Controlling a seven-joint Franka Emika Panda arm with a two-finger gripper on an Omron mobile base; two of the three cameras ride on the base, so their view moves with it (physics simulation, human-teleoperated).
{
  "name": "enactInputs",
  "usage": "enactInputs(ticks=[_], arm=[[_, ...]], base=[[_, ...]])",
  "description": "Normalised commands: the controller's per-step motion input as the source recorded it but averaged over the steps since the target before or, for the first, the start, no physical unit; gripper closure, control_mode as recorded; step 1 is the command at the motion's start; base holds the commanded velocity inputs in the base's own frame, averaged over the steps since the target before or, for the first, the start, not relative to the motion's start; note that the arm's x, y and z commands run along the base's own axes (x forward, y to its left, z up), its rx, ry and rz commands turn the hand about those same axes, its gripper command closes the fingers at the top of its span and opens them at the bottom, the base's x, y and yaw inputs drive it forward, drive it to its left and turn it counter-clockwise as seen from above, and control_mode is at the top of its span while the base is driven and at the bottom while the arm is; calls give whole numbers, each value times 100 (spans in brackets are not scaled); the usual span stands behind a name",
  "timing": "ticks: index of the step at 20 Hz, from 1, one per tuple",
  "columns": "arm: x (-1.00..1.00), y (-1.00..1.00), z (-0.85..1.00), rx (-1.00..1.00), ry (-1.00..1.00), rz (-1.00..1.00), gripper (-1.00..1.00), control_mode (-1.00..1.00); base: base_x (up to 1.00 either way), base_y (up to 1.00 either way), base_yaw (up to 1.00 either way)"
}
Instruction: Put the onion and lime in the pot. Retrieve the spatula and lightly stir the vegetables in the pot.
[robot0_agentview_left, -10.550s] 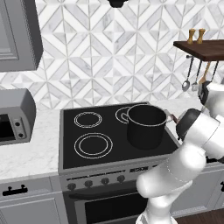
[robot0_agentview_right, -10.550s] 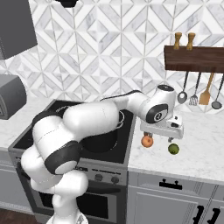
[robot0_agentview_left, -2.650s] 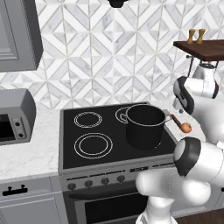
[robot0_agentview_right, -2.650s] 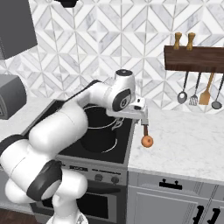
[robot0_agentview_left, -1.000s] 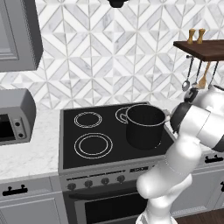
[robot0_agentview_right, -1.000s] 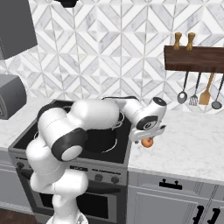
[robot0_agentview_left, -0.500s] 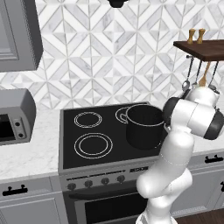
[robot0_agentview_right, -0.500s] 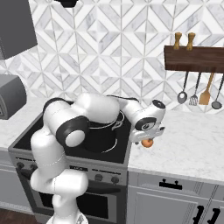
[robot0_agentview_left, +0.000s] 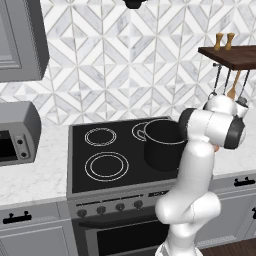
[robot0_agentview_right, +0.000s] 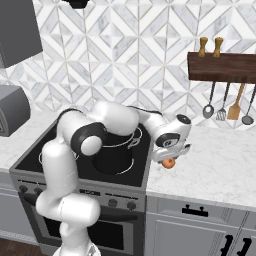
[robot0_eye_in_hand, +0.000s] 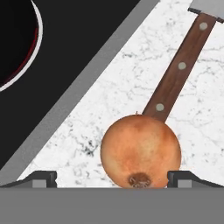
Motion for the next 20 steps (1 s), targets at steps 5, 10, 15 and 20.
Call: enactInputs(ticks=[5,10,15,20], arm=[[29,-12,-13,0,0,0,-100,-100],[3,-1,-27,0,0,0,-100,-100],[0,0,-36,0,2,0,-100,-100],[5,8,-22,0,1,0,100,-100]], base=[[0,0,0],[0,0,0],[0,0,0],[0,0,0]])
